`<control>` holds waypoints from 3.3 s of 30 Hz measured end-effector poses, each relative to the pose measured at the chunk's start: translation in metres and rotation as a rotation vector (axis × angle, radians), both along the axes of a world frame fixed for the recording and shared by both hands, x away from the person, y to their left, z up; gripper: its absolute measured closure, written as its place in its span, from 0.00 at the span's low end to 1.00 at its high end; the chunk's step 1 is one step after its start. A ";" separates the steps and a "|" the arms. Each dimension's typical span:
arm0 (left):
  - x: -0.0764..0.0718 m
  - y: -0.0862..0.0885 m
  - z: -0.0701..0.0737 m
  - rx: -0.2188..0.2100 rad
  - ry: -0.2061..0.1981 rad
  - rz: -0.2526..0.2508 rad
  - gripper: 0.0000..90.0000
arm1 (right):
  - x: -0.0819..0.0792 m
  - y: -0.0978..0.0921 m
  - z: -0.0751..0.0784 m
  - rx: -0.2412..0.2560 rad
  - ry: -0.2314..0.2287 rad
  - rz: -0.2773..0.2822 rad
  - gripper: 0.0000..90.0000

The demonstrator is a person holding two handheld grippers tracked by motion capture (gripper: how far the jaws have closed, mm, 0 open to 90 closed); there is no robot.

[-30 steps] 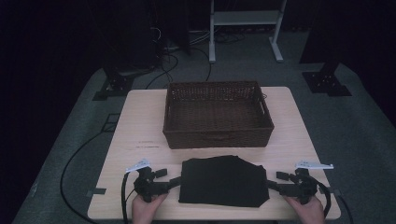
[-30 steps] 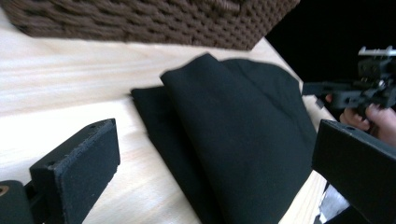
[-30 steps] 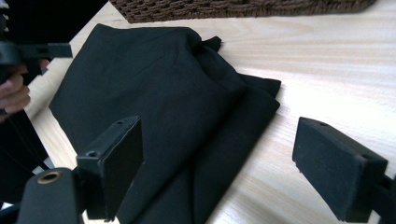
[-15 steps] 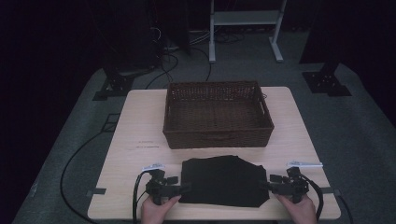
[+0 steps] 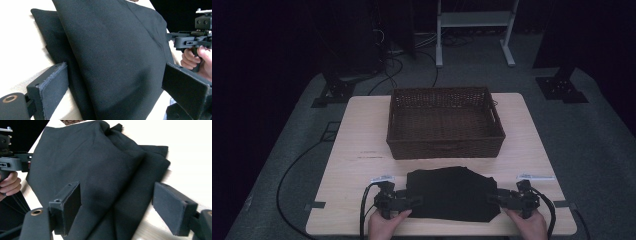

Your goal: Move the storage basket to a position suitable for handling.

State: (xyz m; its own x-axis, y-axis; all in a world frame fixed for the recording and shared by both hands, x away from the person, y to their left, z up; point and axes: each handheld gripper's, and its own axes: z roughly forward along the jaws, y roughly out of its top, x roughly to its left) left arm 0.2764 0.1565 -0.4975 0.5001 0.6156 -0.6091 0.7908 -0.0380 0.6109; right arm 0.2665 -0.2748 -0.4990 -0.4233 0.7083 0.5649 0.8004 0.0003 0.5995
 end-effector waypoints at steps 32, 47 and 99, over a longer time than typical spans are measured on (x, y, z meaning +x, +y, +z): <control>0.014 -0.017 -0.006 -0.040 0.034 -0.056 0.38 | 0.010 0.018 -0.007 0.018 0.021 0.004 0.69; 0.020 -0.011 -0.008 -0.105 0.050 -0.109 0.59 | 0.017 0.016 -0.010 0.083 0.049 0.059 0.85; 0.023 0.006 0.106 -0.260 -0.142 -0.192 0.62 | 0.028 0.011 0.103 0.294 -0.193 0.185 0.86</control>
